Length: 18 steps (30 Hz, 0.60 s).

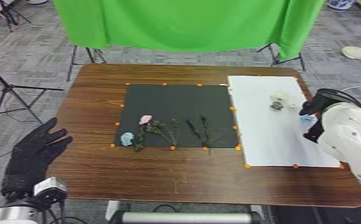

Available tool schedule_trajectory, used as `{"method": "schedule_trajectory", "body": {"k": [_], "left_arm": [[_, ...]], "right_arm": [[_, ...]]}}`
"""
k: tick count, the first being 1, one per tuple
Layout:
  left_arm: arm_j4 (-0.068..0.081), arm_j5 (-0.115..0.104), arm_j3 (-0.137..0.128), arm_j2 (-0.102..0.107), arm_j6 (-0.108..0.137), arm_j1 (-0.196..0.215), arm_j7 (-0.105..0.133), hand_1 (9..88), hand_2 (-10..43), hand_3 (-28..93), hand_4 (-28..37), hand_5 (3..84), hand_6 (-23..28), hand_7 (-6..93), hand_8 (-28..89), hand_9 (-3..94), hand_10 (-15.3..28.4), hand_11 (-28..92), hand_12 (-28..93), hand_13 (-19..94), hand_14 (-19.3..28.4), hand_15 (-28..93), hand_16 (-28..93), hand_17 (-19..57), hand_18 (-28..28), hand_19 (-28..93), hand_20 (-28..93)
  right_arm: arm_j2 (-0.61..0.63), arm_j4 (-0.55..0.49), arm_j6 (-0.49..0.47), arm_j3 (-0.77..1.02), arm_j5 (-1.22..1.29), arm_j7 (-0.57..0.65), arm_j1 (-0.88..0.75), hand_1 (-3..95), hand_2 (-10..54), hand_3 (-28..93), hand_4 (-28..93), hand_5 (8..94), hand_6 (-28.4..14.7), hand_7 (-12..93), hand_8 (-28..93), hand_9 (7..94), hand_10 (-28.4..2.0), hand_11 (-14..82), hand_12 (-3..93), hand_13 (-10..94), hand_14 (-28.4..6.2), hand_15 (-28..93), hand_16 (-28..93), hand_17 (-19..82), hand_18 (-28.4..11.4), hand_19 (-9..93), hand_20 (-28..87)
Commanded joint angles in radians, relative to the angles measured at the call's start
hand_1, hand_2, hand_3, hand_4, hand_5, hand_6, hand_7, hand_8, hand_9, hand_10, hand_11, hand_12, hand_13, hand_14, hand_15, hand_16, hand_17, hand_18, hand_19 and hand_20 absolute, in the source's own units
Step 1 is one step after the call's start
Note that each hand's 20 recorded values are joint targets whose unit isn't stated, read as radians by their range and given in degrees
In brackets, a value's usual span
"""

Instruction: Arrange flowers

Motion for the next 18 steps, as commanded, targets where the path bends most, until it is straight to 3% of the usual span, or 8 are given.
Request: {"method": "schedule_trajectory", "body": {"k": [1,12,18], "left_arm": [[0.003,-0.004,0.007,-0.005,0.005,0.006,-0.002,23.7,5.1,81,-21.5,35.8,9.4,14.9,-10,34.8,20.2,30,10,25,26.7,53,-10,-11.4,23.5,57,4],[0.007,-0.001,0.01,-0.011,-0.005,-0.002,-0.011,23.7,5.0,81,-21.4,35.7,9.4,14.9,-10,34.8,20.3,30,10,25,26.6,53,-10,-11.4,23.5,57,4],[0.009,-0.004,0.01,-0.012,-0.006,-0.006,-0.01,23.6,5.0,81,-21.3,35.8,9.4,14.8,-10,34.9,20.4,30,10,25,26.7,53,-10,-11.4,23.5,57,4]], "right_arm": [[-0.008,0.025,0.017,-0.024,0.015,0.032,0.012,32.5,-9.3,89,-28,52.0,-4.8,20,-14,52.5,-19.6,19.5,13.2,65,-10.3,85,7,27,-23.7,93,24],[-0.012,0.06,0.001,-0.072,0.016,0.042,0.028,33.2,-9.5,90,-28,51.3,-4.4,19,-14,52.7,-19.5,19.3,13.2,65,-10.4,85,6,27,-23.9,93,23],[-0.016,0.085,-0.088,-0.112,-0.005,0.061,0.052,38.6,-9.5,89,-28,53.1,-3.6,20,-14,55.3,-18.4,20.1,13.3,66,-10.0,84,6,28,-23.7,93,22]]}}
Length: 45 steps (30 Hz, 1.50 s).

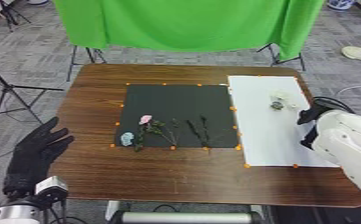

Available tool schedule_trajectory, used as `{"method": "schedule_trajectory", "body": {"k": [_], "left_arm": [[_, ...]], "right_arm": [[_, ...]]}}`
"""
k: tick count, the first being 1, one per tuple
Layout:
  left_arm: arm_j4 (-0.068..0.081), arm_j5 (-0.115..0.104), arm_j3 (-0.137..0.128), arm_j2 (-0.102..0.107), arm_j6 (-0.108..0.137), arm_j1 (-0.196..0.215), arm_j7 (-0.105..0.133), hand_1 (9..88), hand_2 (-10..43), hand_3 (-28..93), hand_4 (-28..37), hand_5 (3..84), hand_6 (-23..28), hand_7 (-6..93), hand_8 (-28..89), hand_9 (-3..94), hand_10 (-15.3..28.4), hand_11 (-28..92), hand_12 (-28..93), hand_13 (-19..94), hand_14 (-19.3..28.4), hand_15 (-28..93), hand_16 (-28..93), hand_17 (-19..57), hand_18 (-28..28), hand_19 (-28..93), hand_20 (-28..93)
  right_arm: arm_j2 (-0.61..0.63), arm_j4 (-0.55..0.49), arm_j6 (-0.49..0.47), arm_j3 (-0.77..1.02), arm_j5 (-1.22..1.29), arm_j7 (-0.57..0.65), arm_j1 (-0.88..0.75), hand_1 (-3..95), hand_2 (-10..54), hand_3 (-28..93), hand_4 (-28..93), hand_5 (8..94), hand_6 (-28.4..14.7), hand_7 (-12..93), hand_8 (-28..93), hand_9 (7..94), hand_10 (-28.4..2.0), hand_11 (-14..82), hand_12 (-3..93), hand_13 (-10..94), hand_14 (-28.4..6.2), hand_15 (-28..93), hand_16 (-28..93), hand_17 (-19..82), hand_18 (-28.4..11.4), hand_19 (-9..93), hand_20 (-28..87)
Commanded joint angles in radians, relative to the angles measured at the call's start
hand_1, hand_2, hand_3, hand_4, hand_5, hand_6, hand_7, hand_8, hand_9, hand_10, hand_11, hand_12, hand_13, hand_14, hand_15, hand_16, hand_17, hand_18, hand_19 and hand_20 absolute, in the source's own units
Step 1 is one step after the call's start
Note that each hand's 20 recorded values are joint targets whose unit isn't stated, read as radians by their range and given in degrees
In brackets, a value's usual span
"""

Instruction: Arrange flowers

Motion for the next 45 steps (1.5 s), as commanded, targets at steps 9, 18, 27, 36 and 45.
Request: {"method": "schedule_trajectory", "body": {"k": [9,18,27,36,45], "left_arm": [[0.008,-0.002,0.007,-0.01,-0.007,-0.001,-0.004,23.8,5.0,81,-21.4,35.7,9.4,14.9,-10,34.8,20.3,30,10,25,26.6,53,-10,-11.4,23.5,57,4],[0.007,-0.001,0.008,-0.011,-0.007,0.0,-0.008,23.8,5.0,81,-21.5,35.7,9.4,14.9,-10,34.8,20.3,30,10,25,26.6,53,-10,-11.4,23.5,57,4],[0.004,0.0,-0.001,-0.013,-0.007,0.005,-0.011,23.7,5.1,81,-21.4,35.7,9.5,14.8,-10,34.8,20.3,30,10,25,26.6,53,-10,-11.4,23.5,57,4],[-0.003,-0.001,-0.012,-0.01,-0.001,0.013,-0.014,23.7,5.1,81,-21.4,35.8,9.5,14.9,-10,34.8,20.2,30,10,25,26.6,53,-10,-11.5,23.5,57,4],[-0.003,-0.003,-0.025,-0.012,0.001,0.02,-0.022,23.8,5.1,81,-21.5,35.8,9.5,14.9,-10,34.8,20.3,30,10,25,26.6,53,-10,-11.5,23.5,57,4]], "right_arm": [[0.011,0.047,-0.038,-0.091,-0.077,0.023,0.047,46.0,-9.5,85,-28,63.3,-1.4,23,-11,67.6,-14.3,24.6,14.7,71,-8.4,82,8,31,-22.6,93,21],[0.043,0.031,0.09,-0.132,-0.162,0.002,0.049,53.6,-9.2,77,-28,80.3,0.5,25,0,88.1,-9.9,19.3,27.0,78,-7.0,79,12,35,-22.6,93,24],[0.026,-0.116,0.186,-0.065,-0.258,-0.073,0.024,53.6,-9.5,79,-28,83.3,0.0,23,2,90.3,-9.9,19.1,27.8,80,-6.2,79,13,37,-22.6,93,27],[-0.12,-0.265,0.101,-0.089,-0.269,-0.208,0.083,53.4,-9.5,80,-28,84.3,-0.1,22,2,91.0,-10.1,18.7,28.6,80,-6.1,79,13,38,-22.6,93,29],[-0.322,-0.263,0.056,-0.296,-0.272,-0.284,0.186,53.4,-9.5,80,-28,84.5,-0.3,22,3,91.1,-10.6,18.7,28.9,80,-6.3,79,14,38,-22.7,93,30]]}}
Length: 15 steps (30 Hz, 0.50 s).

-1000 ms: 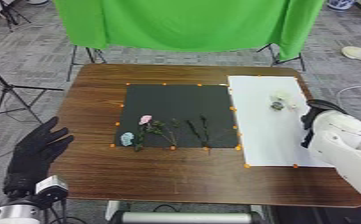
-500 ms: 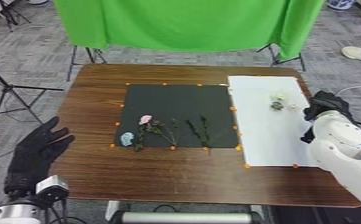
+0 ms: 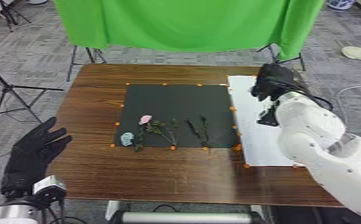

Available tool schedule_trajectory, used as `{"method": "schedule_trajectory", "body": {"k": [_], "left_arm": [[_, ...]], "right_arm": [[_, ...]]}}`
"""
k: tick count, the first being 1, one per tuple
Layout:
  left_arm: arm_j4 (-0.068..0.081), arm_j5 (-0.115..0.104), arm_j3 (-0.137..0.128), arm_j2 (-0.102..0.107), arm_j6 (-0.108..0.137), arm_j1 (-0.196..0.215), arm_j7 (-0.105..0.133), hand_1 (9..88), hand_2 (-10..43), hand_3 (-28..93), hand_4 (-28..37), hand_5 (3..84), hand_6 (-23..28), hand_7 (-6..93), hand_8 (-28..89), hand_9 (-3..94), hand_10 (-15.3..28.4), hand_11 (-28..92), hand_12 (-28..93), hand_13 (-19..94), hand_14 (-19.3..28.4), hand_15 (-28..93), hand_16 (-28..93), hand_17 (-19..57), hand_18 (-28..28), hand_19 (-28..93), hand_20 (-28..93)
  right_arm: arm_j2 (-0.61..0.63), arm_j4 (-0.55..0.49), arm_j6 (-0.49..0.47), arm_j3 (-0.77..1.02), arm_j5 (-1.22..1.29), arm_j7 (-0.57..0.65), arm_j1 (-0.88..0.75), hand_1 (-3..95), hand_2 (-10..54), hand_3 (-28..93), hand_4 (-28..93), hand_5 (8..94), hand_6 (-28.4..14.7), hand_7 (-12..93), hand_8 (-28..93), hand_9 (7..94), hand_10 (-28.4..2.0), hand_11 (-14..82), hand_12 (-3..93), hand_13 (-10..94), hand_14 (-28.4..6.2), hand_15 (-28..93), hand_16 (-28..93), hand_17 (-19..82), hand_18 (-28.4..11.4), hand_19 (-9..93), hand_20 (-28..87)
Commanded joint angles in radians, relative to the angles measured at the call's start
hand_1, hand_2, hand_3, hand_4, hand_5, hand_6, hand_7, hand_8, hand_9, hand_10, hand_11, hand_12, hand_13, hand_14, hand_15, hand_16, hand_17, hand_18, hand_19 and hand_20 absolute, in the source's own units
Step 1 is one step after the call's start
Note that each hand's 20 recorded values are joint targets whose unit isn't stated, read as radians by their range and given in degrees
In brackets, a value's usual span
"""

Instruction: Arrange flowers

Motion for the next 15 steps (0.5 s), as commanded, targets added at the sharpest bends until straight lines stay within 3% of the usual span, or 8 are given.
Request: {"method": "schedule_trajectory", "body": {"k": [1,7,15], "left_arm": [[-0.003,-0.002,-0.011,-0.008,0.0,0.02,-0.015,23.7,5.0,81,-21.4,35.8,9.5,14.9,-10,34.8,20.3,30,10,25,26.6,53,-10,-11.5,23.5,57,4],[0.002,-0.001,-0.013,0.004,-0.005,-0.001,-0.014,23.7,5.1,81,-21.5,35.7,9.4,15.0,-10,34.8,20.3,30,10,25,26.7,53,-10,-11.4,23.5,57,4],[0.014,0.003,-0.015,0.005,-0.019,-0.02,-0.032,23.7,5.1,81,-21.5,35.8,9.5,14.9,-10,34.8,20.3,30,10,25,26.7,53,-10,-11.4,23.5,57,4]], "right_arm": [[-0.209,-0.004,-0.02,-0.172,-0.025,-0.073,0.066,53.4,-9.5,80,-28,84.5,-0.3,22,3,91.1,-10.6,18.7,28.9,80,-6.3,79,14,37,-22.7,93,30],[-0.311,0.052,-0.019,-0.261,-0.06,-0.104,0.098,53.4,-9.5,80,-28,84.6,-0.2,21,3,91.1,-10.7,18.9,28.9,80,-6.4,79,14,37,-22.7,93,30],[-0.388,0.133,0.026,-0.384,-0.077,-0.102,0.159,53.3,-9.5,80,-28,84.6,-0.2,21,3,91.1,-10.9,19.1,28.7,80,-6.5,79,14,37,-22.6,93,30]]}}
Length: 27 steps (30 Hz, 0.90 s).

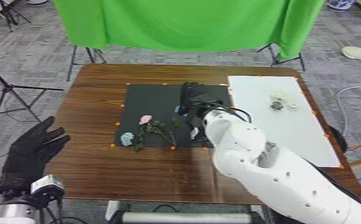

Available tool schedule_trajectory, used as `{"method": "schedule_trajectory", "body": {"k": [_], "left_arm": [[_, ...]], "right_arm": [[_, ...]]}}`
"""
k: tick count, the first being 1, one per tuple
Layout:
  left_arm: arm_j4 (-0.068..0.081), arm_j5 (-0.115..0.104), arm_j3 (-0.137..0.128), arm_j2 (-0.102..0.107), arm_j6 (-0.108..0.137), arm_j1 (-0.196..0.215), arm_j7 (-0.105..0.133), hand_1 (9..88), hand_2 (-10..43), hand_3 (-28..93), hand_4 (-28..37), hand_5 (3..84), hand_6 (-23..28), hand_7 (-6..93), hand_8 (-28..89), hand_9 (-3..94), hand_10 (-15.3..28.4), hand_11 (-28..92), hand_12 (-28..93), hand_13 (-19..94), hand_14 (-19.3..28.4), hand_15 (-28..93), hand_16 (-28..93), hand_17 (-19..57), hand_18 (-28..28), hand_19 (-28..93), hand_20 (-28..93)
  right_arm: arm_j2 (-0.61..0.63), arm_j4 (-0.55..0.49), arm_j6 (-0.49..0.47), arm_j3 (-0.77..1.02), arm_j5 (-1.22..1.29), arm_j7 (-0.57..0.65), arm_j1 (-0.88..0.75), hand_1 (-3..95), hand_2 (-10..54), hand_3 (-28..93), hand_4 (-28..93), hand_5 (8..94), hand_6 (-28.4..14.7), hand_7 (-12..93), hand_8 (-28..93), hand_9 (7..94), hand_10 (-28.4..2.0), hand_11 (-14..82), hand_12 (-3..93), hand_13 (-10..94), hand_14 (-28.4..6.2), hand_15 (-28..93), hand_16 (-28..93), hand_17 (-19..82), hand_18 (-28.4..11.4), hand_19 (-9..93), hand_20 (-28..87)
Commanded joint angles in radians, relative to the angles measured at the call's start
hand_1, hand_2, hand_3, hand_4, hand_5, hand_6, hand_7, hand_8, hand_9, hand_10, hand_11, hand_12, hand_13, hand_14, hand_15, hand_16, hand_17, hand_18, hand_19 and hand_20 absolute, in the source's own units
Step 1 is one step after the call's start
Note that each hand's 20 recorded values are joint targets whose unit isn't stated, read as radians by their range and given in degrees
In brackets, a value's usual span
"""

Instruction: Arrange flowers

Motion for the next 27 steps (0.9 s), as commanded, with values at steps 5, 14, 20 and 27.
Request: {"method": "schedule_trajectory", "body": {"k": [5,14,20,27], "left_arm": [[0.016,0.004,-0.006,0.009,-0.025,-0.021,-0.024,23.7,5.1,81,-21.4,35.8,9.5,14.9,-10,34.8,20.4,30,10,25,26.7,53,-10,-11.4,23.5,57,4],[0.032,0.007,0.008,0.018,-0.039,-0.06,-0.033,23.6,5.1,81,-21.4,35.7,9.4,15.0,-10,34.9,20.4,30,10,25,26.7,53,-10,-11.4,23.5,57,4],[0.037,0.007,0.012,0.021,-0.042,-0.07,-0.028,23.7,5.1,81,-21.5,35.8,9.5,15.0,-10,34.9,20.4,30,10,25,26.7,53,-9,-11.4,23.5,57,4],[0.043,0.008,0.021,0.024,-0.047,-0.082,-0.028,23.7,5.1,81,-21.4,35.8,9.5,15.0,-10,34.8,20.4,30,10,25,26.7,53,-10,-11.5,23.6,57,4]], "right_arm": [[-0.092,0.102,0.081,-0.197,-0.074,-0.021,0.105,53.0,-9.5,81,-28,84.6,-0.1,21,3,91.0,-10.9,19.3,28.8,79,-6.6,79,14,37,-22.6,93,29],[-0.138,0.182,0.098,-0.266,-0.073,0.02,0.149,52.4,-9.5,81,-28,84.4,0.0,22,3,90.8,-10.8,20.9,29.0,79,-6.7,79,14,36,-22.6,93,29],[-0.134,0.22,0.123,-0.308,-0.054,0.059,0.184,52.4,-9.5,81,-28,84.3,0.0,22,3,90.7,-10.8,21.2,28.9,79,-6.6,79,14,36,-22.5,93,28],[-0.136,0.26,0.146,-0.361,-0.059,0.098,0.226,52.3,-9.5,81,-28,84.1,0.0,22,3,90.6,-10.7,21.3,28.9,79,-6.7,79,14,36,-22.5,93,28]]}}
